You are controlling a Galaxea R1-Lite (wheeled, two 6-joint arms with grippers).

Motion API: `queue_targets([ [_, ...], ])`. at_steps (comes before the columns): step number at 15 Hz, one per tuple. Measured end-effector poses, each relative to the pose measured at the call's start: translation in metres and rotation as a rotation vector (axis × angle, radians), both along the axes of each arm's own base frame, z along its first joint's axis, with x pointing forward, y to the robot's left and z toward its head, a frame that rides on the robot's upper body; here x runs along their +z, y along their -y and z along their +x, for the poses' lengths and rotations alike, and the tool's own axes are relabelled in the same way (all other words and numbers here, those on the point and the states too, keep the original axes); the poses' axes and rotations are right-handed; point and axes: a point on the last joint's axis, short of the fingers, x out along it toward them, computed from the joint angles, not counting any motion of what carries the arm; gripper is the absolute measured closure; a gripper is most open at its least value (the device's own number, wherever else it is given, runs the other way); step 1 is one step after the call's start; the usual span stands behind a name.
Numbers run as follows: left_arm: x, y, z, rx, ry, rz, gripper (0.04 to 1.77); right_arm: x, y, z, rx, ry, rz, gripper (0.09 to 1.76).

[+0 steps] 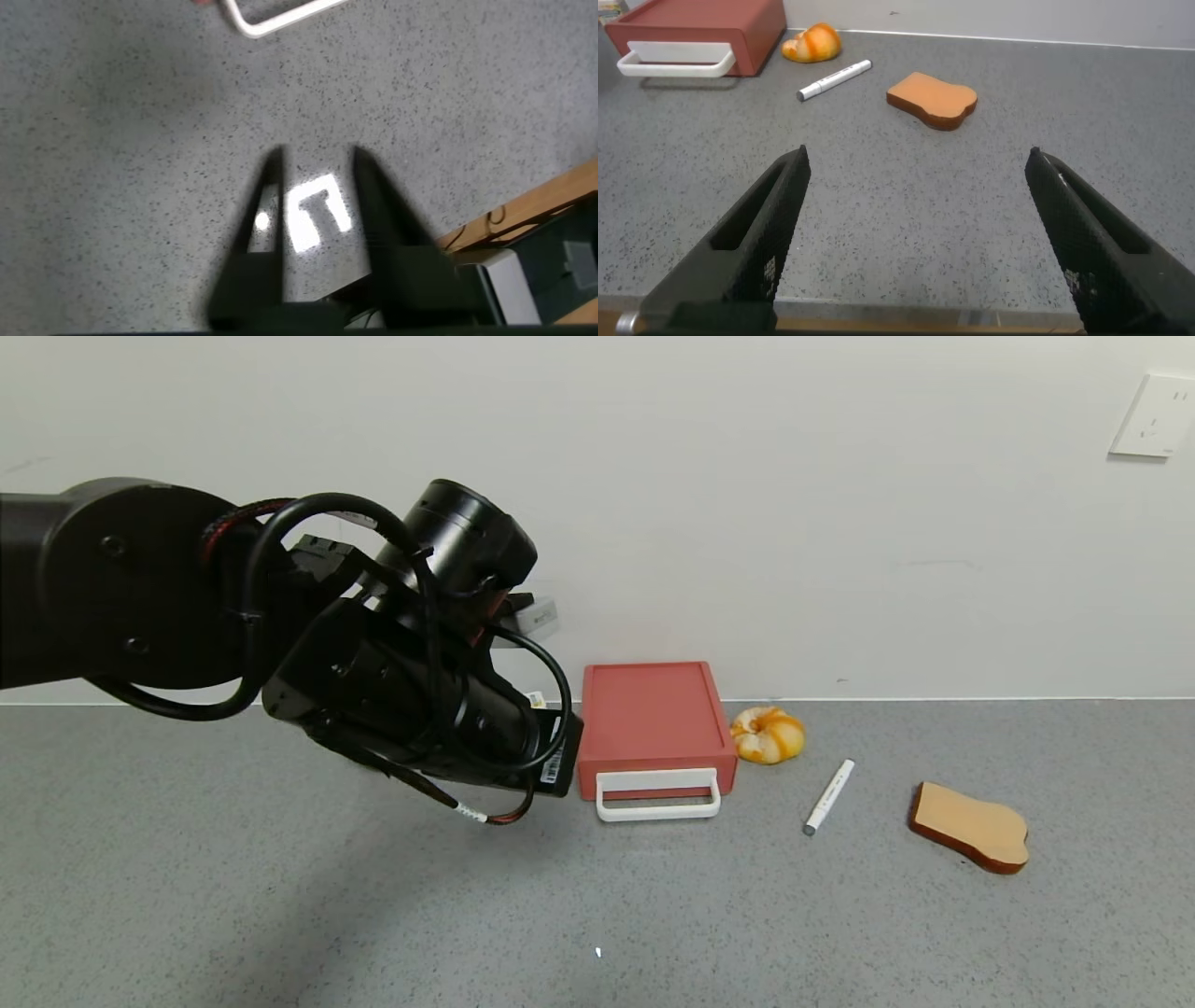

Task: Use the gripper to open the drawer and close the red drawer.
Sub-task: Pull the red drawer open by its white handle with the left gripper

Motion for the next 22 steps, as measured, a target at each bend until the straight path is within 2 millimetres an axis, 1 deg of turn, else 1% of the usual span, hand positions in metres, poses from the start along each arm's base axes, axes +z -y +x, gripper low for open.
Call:
queue_targets([
  [1,-0.001,0.002,0.003,0.01,-0.009,-0.011,1.7,0.0,0.0,0.0,0.0,0.0,0.0,0.15],
  [5,-0.01,0.017,0.017,0.085,-0.087,-0.039,1.7,0.0,0.0,0.0,0.0,0.0,-0.001,0.15],
  [8,-0.02,0.036,0.032,0.158,-0.161,-0.064,1.7,0.0,0.0,0.0,0.0,0.0,0.0,0.15],
  [11,-0.038,0.054,0.047,0.142,-0.19,-0.064,1.7,0.0,0.0,0.0,0.0,0.0,0.0,0.15],
  [15,-0.058,0.074,0.07,0.093,-0.176,-0.144,1.7,0.0,0.0,0.0,0.0,0.0,0.0,0.15],
  [19,-0.084,0.085,0.091,0.105,-0.145,-0.175,1.7,0.0,0.0,0.0,0.001,0.0,0.0,0.15],
  [22,-0.098,0.09,0.1,0.136,-0.131,-0.184,1.7,0.0,0.0,0.0,0.0,0.0,0.0,0.15],
])
